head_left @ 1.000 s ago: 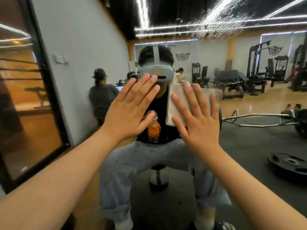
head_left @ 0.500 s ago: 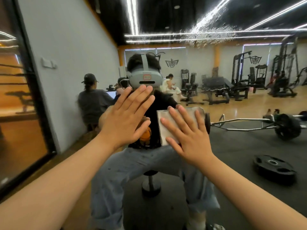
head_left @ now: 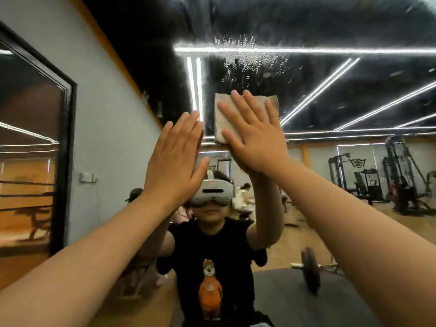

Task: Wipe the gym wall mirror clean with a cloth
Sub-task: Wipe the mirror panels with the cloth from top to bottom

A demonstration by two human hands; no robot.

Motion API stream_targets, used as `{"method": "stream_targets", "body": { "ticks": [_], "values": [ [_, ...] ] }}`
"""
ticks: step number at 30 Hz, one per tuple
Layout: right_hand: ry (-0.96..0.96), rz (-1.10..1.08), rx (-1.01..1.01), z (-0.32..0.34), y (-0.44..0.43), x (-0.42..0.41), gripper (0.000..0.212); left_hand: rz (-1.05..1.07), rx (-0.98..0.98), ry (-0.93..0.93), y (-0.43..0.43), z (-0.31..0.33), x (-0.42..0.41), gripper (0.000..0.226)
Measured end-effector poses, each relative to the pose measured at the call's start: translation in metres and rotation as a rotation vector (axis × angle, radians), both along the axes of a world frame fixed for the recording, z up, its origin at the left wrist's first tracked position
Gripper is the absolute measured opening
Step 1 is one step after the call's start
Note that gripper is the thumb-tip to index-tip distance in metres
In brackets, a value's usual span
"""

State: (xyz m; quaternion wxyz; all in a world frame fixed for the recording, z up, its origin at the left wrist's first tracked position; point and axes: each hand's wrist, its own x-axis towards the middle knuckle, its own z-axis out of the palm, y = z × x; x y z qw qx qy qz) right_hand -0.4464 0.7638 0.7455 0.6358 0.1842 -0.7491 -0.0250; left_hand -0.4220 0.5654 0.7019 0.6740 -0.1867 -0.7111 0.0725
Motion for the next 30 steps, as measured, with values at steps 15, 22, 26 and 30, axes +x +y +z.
{"method": "stream_targets", "body": {
  "ticks": [15,22,26,30],
  "values": [
    [0.035,0.075,0.104,-0.087,-0.019,-0.001,0.056,-0.246,0.231,0.019,-0.005,0.002,-0.008,0.064],
    [0.005,0.070,0.190,-0.046,-0.027,-0.004,0.058,-0.256,0.259,0.013,-0.006,0.003,-0.013,0.059],
    [0.006,0.040,0.089,0.024,-0.044,0.000,0.064,-0.242,0.284,0.019,-0.005,0.003,-0.015,0.060],
    [0.006,0.001,0.016,0.097,-0.054,0.007,0.058,-0.252,0.281,0.026,-0.005,0.002,-0.019,0.059]
  ]
}}
